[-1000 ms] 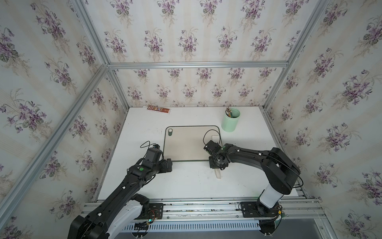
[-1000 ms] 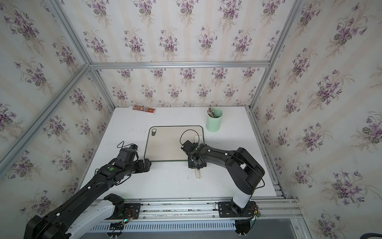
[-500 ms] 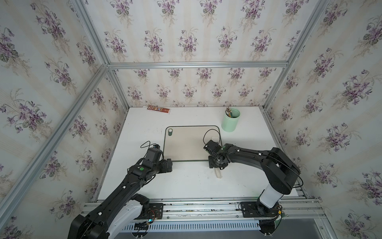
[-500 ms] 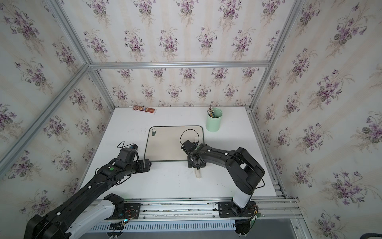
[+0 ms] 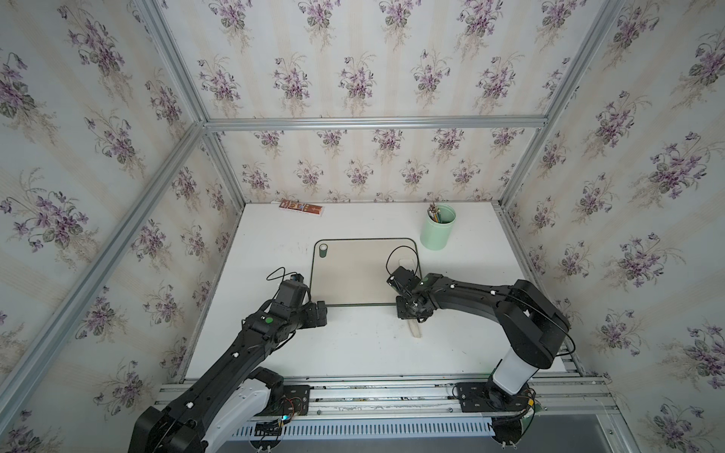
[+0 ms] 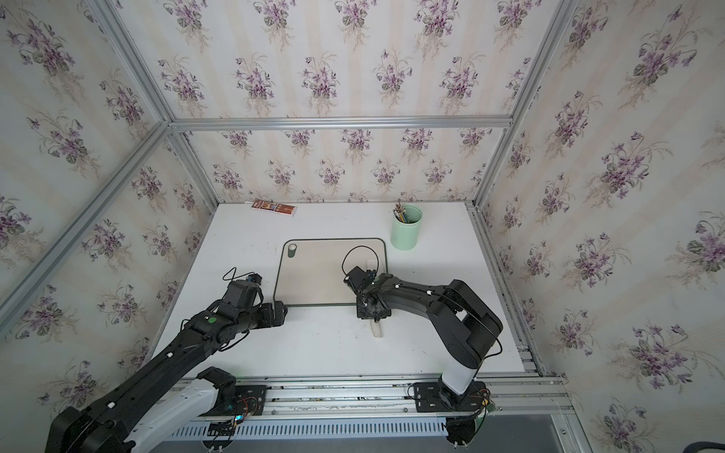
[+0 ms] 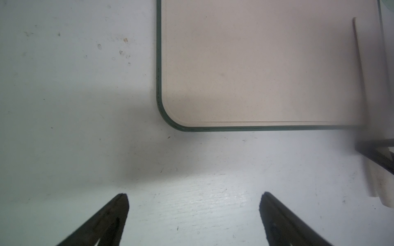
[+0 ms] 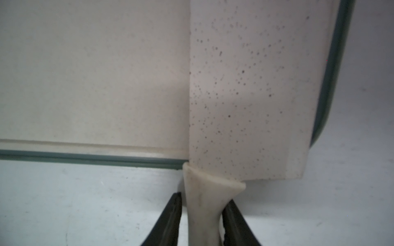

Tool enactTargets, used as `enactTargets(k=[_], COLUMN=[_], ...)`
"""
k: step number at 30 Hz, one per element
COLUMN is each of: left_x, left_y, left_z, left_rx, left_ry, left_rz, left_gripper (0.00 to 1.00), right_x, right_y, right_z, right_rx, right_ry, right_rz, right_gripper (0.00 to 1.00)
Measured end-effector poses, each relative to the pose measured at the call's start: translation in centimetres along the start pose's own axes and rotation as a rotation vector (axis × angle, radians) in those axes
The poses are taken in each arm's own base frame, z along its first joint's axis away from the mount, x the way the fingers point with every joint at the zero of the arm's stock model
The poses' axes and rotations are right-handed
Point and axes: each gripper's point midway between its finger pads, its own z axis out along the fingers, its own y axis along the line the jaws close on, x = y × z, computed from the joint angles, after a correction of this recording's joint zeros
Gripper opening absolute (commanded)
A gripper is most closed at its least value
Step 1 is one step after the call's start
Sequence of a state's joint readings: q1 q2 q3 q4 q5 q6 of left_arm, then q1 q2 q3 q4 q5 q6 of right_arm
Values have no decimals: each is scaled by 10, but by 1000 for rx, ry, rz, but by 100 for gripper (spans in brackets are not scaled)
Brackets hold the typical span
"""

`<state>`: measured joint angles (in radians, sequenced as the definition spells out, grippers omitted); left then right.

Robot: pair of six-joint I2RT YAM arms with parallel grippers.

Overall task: Align the knife with the edge of the cutting board
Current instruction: Place the knife at the edge of the cutting board.

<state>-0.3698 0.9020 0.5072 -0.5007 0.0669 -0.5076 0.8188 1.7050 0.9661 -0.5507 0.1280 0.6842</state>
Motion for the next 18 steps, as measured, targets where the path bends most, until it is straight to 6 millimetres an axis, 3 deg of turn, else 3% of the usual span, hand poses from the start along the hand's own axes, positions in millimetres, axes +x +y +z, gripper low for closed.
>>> enactTargets(k=[18], left_x=[0], left_y=[0], left_z=[0], left_rx=[-1], left_ry=[1], left_rz=[0], left_gripper=[99], right_x=[0], right_y=[-3], right_z=[-3], right_rx=[-7], right_ry=[-25], right_rz=[33], right_gripper=[28])
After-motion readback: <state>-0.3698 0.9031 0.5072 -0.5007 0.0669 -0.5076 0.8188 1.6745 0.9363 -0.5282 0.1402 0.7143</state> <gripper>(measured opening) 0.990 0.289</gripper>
